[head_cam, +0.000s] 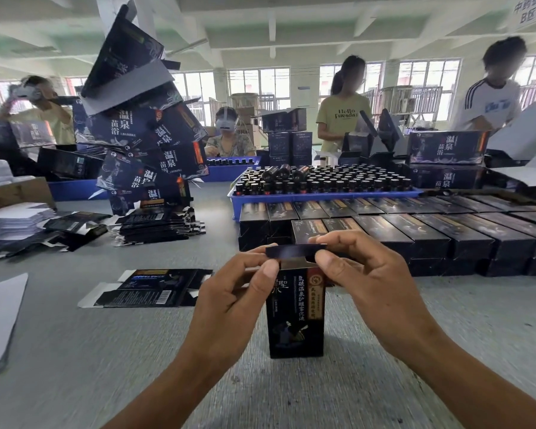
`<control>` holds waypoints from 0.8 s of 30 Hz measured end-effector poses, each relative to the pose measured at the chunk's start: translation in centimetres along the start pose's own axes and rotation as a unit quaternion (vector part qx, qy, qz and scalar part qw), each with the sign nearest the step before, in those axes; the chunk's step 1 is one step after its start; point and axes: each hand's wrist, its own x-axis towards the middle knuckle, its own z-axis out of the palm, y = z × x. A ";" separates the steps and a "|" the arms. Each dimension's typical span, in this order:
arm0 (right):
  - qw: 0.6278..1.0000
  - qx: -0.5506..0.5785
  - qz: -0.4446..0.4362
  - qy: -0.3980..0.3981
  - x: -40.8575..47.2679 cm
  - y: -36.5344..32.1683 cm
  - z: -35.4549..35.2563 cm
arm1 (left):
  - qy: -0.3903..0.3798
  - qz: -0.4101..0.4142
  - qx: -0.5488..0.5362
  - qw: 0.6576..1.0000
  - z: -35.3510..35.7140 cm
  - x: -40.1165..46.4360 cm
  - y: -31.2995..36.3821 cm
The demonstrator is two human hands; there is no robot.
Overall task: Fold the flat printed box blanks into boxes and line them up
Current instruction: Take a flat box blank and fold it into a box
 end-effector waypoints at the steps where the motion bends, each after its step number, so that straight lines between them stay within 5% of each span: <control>1: 1.000 -0.001 0.002 0.000 0.0 0.0 0.0 | 0.010 0.003 0.009 1.000 0.0 0.0 0.0; 13: 0.999 -0.041 -0.012 -0.016 -0.3 -0.1 0.1 | 0.044 -0.019 -0.041 0.998 -0.1 0.2 -0.3; 24: 0.987 -0.141 -0.073 -0.030 -0.2 1.5 -0.4 | 0.015 0.008 0.060 0.998 -0.7 0.3 -0.3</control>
